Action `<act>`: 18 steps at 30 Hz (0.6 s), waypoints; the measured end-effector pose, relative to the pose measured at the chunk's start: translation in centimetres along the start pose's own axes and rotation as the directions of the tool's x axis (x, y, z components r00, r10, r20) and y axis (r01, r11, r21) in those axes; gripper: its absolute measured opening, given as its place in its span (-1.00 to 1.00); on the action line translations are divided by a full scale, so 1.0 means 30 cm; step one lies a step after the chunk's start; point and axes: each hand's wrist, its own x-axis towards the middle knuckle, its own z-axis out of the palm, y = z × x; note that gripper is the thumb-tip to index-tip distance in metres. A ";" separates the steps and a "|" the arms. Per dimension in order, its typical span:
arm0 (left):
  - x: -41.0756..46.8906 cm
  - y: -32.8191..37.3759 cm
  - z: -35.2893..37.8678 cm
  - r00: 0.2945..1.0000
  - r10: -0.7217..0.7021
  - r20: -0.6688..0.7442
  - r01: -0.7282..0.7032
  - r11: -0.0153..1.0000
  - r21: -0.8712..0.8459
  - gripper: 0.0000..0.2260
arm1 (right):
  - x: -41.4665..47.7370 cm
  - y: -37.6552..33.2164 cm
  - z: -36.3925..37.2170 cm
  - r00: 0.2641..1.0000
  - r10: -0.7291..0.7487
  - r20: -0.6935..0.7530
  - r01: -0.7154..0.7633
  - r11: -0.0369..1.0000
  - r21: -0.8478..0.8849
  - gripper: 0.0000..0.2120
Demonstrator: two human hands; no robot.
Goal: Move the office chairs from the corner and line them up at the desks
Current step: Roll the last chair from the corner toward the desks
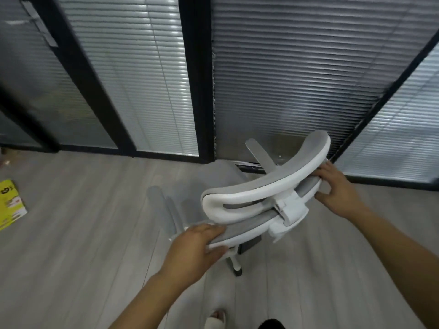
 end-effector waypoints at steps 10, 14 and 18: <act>-0.255 0.025 0.162 0.967 0.253 -0.012 -0.250 0.962 0.106 -0.57 | -0.870 -0.072 -0.071 0.900 0.367 -0.234 -0.382 0.924 -0.020 -0.42; -0.311 0.091 0.255 0.946 0.324 -0.015 -0.318 0.936 0.152 -0.55 | -1.177 -0.152 -0.079 0.837 0.443 -0.321 -0.469 0.883 -0.002 -0.46; -0.348 0.230 0.345 0.920 0.393 0.001 -0.392 0.916 0.088 -0.55 | -1.430 -0.302 -0.071 0.748 0.541 -0.384 -0.583 0.812 0.009 -0.45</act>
